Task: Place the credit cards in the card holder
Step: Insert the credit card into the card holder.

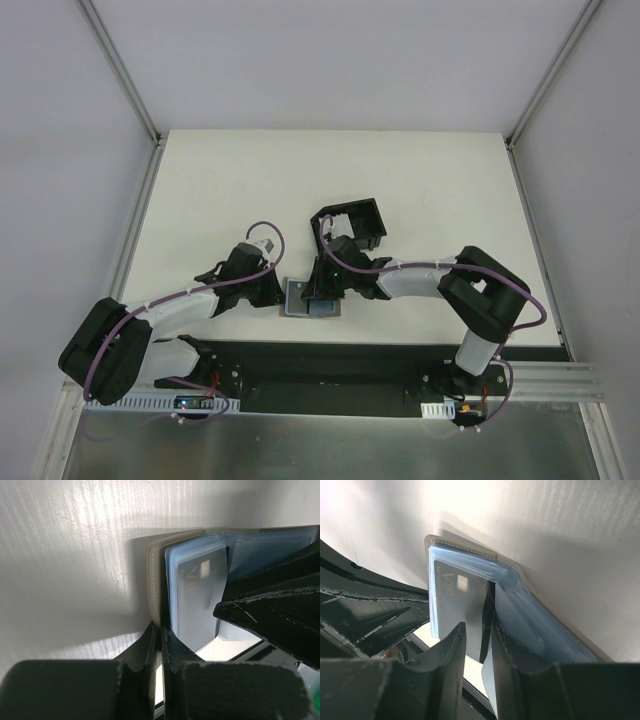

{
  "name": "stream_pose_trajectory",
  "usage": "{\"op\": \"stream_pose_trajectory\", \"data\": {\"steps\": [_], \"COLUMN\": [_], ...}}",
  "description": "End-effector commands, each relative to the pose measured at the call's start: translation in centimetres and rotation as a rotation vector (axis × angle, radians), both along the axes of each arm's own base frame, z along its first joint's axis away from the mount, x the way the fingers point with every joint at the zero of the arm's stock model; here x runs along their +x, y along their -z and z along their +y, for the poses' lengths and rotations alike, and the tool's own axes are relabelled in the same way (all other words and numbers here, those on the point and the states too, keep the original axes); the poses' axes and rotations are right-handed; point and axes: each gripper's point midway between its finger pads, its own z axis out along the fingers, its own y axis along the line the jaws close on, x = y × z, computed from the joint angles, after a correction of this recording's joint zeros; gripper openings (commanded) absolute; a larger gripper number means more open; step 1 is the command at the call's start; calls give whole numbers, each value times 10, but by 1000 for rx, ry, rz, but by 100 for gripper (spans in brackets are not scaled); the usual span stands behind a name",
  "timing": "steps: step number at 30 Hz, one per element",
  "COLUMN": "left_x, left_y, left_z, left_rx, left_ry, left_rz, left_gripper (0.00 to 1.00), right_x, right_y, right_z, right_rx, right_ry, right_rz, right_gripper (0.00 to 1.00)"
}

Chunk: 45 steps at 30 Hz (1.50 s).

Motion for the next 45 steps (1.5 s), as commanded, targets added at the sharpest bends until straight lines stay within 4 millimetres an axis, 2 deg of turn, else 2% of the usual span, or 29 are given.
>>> {"op": "stream_pose_trajectory", "data": {"steps": [1,6,10,17,23,25,29,32,39,45], "left_x": [-15,-15,-14,-13,-13,-13,-13,-13,-13,-14], "left_y": [14,14,13,12,12,12,12,12,12,13], "left_z": [12,13,13,13,13,13,14,14,14,14], "left_rx": [53,51,49,51,50,50,52,53,53,52], "left_ry": [4,-6,-7,-9,-11,-11,-11,-10,-10,-8], "left_rz": [55,51,45,44,45,41,40,38,37,41], "left_gripper": [0,0,0,0,0,0,0,0,0,0], "right_x": [-8,-9,-10,-14,-15,-12,-7,-7,-5,-3], "right_y": [-12,-9,-11,-24,-25,-22,-15,-10,-7,-24], "right_z": [4,-9,-9,13,23,18,-6,-13,-13,-4], "right_rx": [24,-22,-24,55,83,55,-58,-87,-104,-44], "right_ry": [-26,-4,-6,-63,-87,-71,-27,-12,-1,-24], "right_rz": [-9,-15,-15,-14,-10,-20,-53,-52,-57,-103], "right_gripper": [31,31,32,33,32,32,33,35,37,37]}}
